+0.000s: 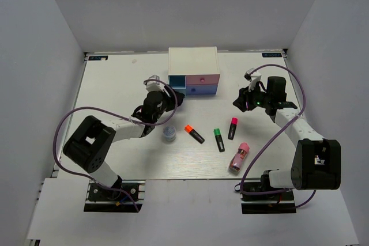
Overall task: Sort the stationery into containers
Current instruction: Open the drawer, then grab a piece of stationery with the right arm
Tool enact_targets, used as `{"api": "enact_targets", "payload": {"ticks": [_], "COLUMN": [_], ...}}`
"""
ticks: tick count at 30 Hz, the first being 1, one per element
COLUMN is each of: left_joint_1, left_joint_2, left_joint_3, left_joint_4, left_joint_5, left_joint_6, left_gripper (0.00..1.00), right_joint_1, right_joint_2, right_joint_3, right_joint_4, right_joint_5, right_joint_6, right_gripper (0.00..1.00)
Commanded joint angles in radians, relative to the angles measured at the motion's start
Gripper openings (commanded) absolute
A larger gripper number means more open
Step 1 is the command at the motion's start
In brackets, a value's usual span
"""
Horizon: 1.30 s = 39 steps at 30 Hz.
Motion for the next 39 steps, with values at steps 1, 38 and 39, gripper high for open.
{"api": "enact_targets", "payload": {"ticks": [1,38,39], "left_joint_1": [-0.015,-0.015,-0.015], "left_joint_2": [-0.077,-0.94,-0.95], "left_joint_3": [-0.019,-0.256,-0.256], "left_joint_4": [-0.074,-0.878,-0.887], "left_joint_5": [0.033,-0.136,-0.136], "left_joint_6": [0.01,-0.044,-0.044], "left_gripper": [0.76,0.86,0.86], "right_joint_1": [0.004,0.74,0.748], "right_joint_2": [-0.012,0.326,0.331], "right_joint_3": [0.0,0.186,0.184], "right_joint_4": [-0.003,-0.077,-0.071], "right_joint_5": [-0.037,0.43,0.44], "right_joint_6": [-0.04,0.074,0.075], "right_gripper": [0.54,0.62,0.62]}}
